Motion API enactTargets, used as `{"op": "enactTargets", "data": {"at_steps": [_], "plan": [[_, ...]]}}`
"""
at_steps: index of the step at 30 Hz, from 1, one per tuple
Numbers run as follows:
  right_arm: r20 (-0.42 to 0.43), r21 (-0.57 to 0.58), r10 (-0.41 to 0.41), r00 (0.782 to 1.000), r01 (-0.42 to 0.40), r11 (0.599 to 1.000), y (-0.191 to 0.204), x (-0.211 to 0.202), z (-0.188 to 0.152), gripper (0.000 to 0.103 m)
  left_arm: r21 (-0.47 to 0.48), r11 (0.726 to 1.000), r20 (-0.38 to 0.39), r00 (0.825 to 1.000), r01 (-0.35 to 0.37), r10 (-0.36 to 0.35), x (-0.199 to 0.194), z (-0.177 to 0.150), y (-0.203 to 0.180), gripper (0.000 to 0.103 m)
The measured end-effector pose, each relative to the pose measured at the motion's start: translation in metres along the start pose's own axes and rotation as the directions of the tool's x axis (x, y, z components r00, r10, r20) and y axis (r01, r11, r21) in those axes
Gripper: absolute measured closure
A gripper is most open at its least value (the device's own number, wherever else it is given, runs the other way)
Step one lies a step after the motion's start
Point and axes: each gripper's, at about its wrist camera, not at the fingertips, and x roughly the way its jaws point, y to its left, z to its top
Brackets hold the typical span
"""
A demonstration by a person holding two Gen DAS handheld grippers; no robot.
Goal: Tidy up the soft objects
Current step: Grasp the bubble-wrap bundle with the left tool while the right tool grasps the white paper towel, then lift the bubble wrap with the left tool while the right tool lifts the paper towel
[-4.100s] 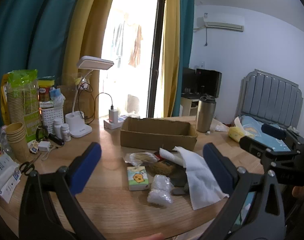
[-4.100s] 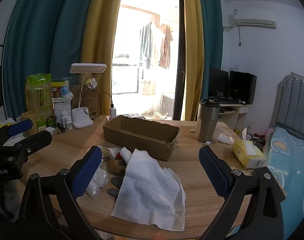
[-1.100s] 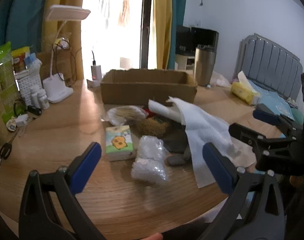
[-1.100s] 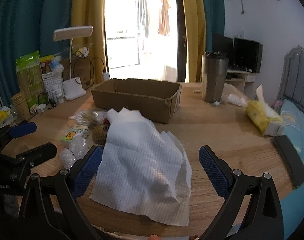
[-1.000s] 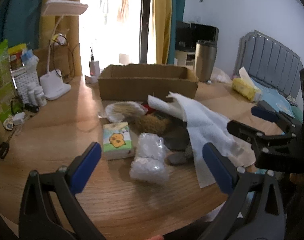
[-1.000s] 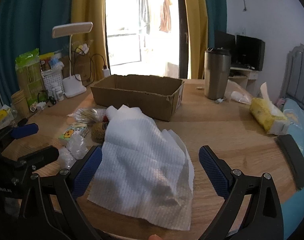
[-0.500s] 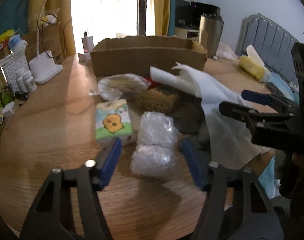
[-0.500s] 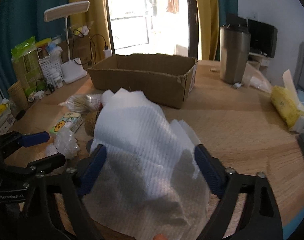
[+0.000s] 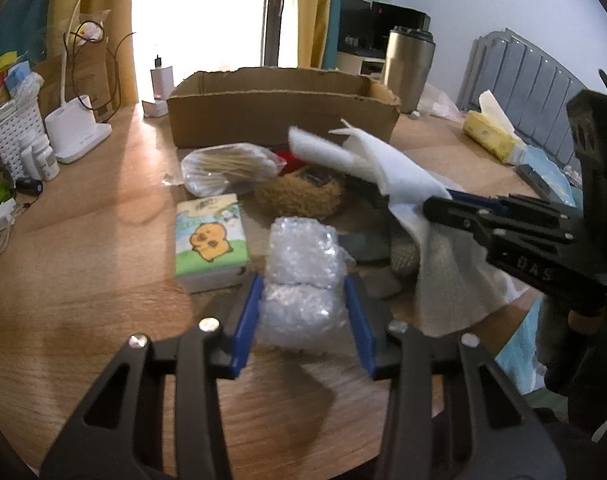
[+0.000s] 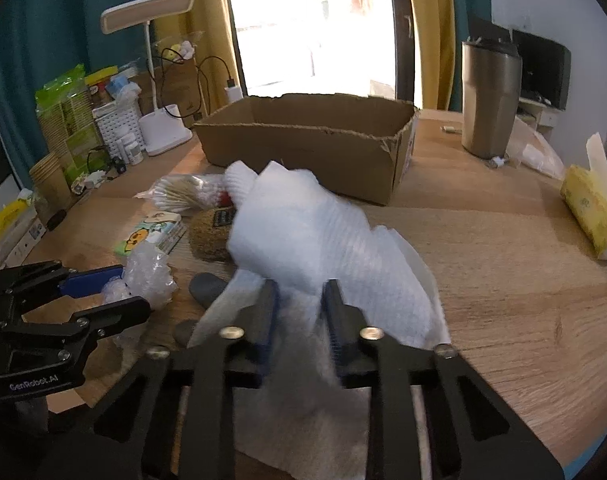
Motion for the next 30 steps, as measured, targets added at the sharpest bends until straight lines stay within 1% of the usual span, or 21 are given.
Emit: {"op": "enactTargets", "data": {"at_steps": [1,2,7,10,13,18,21,26,29,30], "plan": [[0.009,-0.004,-0.002,1.0,0.002,1.0,0.001,-0.002,0.0,0.089,-0.001,1.0,0.005,1.0,0.002,-0.002,-0.001,0.0,0.0,0.061],[0.017,-0.006,0.002,1.0,-0.002,1.0,0.001,-0.005,0.001,0.09,0.0,1.0,0.01,1.0,0.003,-0.003,-0.003,0.0,-0.001,0.061],[0.045,-0.015,0.005,0.999,-0.004,1.0,0.001,-0.018,0.003,0.09,0.0,1.0,0.033,0.999,0.015,-0.015,-0.01,0.002,-0.002,0.061],[0.069,-0.006,0.013,0.998,-0.013,1.0,0.001,-0.027,0.005,0.093,-0.001,1.0,0.053,0.998,0.019,-0.019,-0.017,0.003,-0.002,0.061],[0.086,0.0,0.011,0.996,-0.011,1.0,-0.001,-0.034,0.007,0.093,-0.002,1.0,0.067,0.997,0.023,-0.023,-0.021,0.005,-0.003,0.061],[0.07,0.015,-0.005,0.998,0.004,1.0,-0.005,-0.036,0.003,0.093,0.001,1.0,0.085,0.996,0.026,-0.026,-0.027,0.004,-0.004,0.061],[0.078,0.005,-0.014,0.997,0.013,1.0,-0.005,-0.041,-0.001,0.097,-0.001,1.0,0.094,0.995,0.026,-0.025,-0.031,0.005,-0.004,0.061],[0.117,0.02,-0.021,0.993,0.018,1.0,-0.011,-0.056,0.002,0.097,0.007,0.999,0.112,0.993,0.035,-0.035,-0.036,0.009,-0.008,0.061],[0.14,0.016,-0.028,0.99,0.026,1.0,-0.013,-0.063,0.004,0.099,0.014,0.999,0.12,0.992,0.037,-0.038,-0.039,0.01,-0.01,0.061],[0.136,0.013,-0.025,0.99,0.023,1.0,-0.013,-0.063,0.005,0.099,0.013,0.999,0.12,0.992,0.036,-0.038,-0.039,0.011,-0.01,0.061]]}}
